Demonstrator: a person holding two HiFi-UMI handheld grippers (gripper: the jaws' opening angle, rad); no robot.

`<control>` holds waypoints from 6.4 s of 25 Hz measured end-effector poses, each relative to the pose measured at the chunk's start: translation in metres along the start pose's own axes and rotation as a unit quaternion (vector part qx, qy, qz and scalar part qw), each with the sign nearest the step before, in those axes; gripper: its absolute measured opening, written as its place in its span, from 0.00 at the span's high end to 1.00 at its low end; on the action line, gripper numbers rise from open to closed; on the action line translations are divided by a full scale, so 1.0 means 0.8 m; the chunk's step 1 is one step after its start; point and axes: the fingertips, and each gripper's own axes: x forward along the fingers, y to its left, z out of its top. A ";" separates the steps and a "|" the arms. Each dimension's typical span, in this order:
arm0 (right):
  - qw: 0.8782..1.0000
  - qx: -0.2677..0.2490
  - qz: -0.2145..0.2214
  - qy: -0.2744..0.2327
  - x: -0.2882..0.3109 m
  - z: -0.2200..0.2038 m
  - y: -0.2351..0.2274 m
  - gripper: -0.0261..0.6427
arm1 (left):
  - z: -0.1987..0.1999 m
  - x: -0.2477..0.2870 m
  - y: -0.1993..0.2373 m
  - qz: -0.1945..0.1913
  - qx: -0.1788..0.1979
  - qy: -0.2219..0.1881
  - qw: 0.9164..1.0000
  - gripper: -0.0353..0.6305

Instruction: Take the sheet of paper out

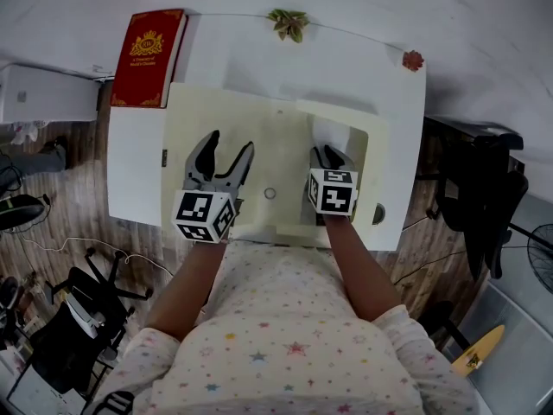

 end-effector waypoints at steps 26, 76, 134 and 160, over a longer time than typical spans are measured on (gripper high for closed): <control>0.998 0.000 0.042 -0.035 -0.027 0.017 0.017 0.94 | 0.007 -0.045 -0.003 0.032 -0.001 -0.027 0.999 0.53; 0.974 -0.051 0.184 -0.120 -0.095 0.077 0.109 0.95 | 0.040 -0.125 0.005 0.110 0.012 -0.090 0.990 0.53; 0.902 0.043 0.168 -0.395 -0.309 0.229 -0.002 0.95 | 0.222 -0.120 -0.101 -0.014 0.063 -0.237 0.969 0.53; 0.899 0.038 0.051 -0.434 -0.359 0.204 -0.059 0.95 | 0.223 -0.083 -0.144 -0.070 0.069 -0.213 0.972 0.76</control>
